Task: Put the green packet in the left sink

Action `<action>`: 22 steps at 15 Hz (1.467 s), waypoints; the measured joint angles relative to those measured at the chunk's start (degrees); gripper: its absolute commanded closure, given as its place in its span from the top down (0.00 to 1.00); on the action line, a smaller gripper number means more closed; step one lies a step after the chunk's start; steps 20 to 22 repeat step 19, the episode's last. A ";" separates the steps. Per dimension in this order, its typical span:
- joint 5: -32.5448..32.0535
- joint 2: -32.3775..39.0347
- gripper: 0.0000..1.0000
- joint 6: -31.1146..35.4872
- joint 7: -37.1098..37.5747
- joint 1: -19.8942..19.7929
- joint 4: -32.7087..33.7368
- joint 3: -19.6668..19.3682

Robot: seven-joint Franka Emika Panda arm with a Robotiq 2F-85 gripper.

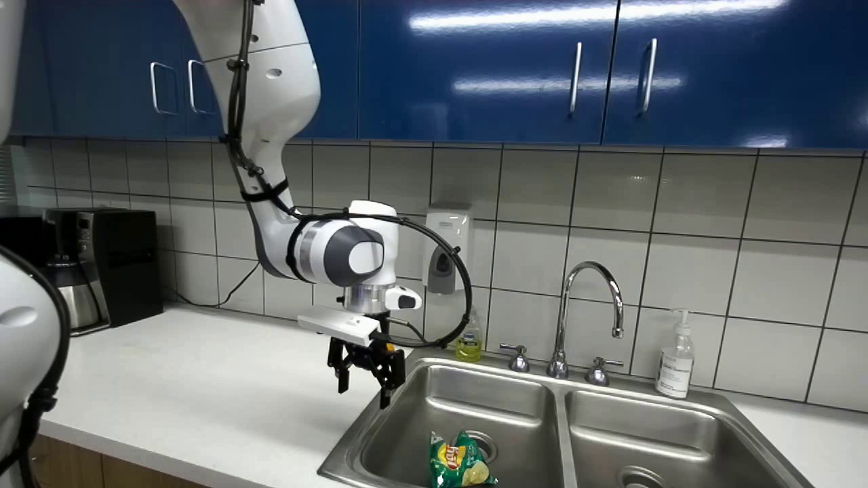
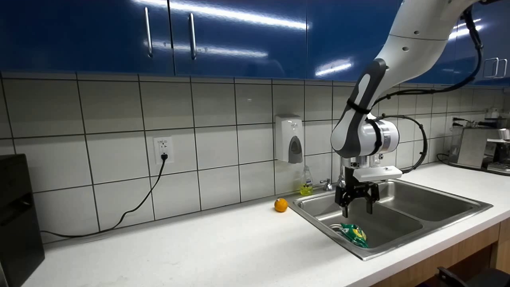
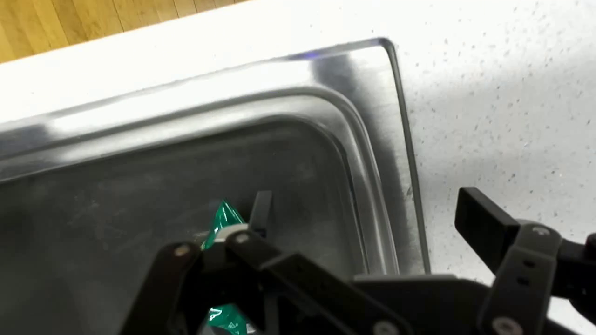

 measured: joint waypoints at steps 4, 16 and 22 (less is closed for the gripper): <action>-3.16 -4.90 1.00 -1.15 0.00 0.36 -5.32 0.00; -6.45 -8.94 1.00 -1.59 0.08 0.38 -9.51 0.00; -6.45 -8.94 1.00 -1.59 0.08 0.38 -9.51 0.00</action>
